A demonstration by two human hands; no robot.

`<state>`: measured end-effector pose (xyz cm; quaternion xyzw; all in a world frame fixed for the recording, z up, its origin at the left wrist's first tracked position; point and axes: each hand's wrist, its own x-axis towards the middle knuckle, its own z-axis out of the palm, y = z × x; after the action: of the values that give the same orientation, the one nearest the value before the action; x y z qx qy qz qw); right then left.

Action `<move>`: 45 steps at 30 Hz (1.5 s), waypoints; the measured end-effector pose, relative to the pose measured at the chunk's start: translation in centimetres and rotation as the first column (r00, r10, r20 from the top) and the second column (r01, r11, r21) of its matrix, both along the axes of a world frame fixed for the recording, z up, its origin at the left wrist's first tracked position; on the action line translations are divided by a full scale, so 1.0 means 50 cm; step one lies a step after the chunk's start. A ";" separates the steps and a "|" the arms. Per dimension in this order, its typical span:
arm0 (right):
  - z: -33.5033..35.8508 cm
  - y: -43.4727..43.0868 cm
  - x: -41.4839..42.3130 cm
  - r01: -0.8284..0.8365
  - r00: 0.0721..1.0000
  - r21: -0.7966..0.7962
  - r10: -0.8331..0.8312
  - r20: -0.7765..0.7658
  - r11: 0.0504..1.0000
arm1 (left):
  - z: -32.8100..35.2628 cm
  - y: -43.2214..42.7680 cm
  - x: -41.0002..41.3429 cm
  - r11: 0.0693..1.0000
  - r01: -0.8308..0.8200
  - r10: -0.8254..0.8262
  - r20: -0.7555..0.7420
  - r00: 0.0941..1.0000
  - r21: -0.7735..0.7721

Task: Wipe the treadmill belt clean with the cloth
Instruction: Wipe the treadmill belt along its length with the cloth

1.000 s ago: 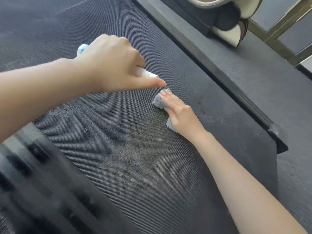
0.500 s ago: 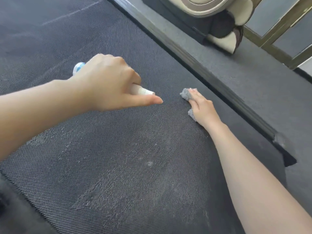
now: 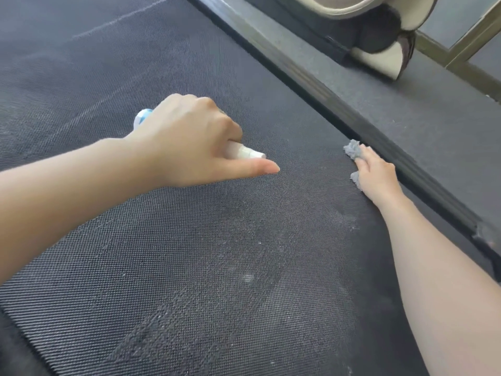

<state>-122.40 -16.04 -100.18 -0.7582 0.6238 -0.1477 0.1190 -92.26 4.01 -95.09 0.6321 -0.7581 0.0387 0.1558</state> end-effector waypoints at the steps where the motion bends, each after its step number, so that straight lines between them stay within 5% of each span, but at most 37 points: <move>1: 0.001 0.001 0.003 0.014 1.000 0.008 -0.014 -0.008 1.000 | 0.001 0.002 -0.001 1.000 -0.002 0.002 -0.006 1.000 0.003; 8: 0.009 0.062 0.039 0.058 0.998 0.010 -0.057 -0.030 0.998 | 0.007 0.021 -0.013 0.999 0.041 -0.040 0.008 0.999 -0.036; 19: 0.008 0.248 0.102 -0.260 0.965 -0.050 0.261 0.013 0.964 | 0.062 0.119 -0.043 1.000 0.003 -0.003 -0.002 1.000 -0.010; 30: -0.024 0.383 0.139 -0.419 0.902 -0.077 0.425 0.075 0.905 | 0.065 0.232 -0.027 0.994 0.091 -0.104 0.309 0.945 0.054; 37: -0.026 0.575 0.183 -0.603 0.785 -0.080 0.608 0.117 0.794 | 0.019 0.234 0.019 0.983 0.173 -0.166 0.105 0.980 -0.060; 45: -0.017 0.696 0.201 -0.731 0.682 -0.069 0.727 -0.078 0.679 | 0.052 0.214 0.046 0.950 0.271 -0.267 0.043 0.963 -0.156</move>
<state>-112.34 18.77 -101.03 -0.9515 0.2653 -0.1006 0.1185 -89.94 14.73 -92.51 0.5079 -0.8331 0.0848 0.2019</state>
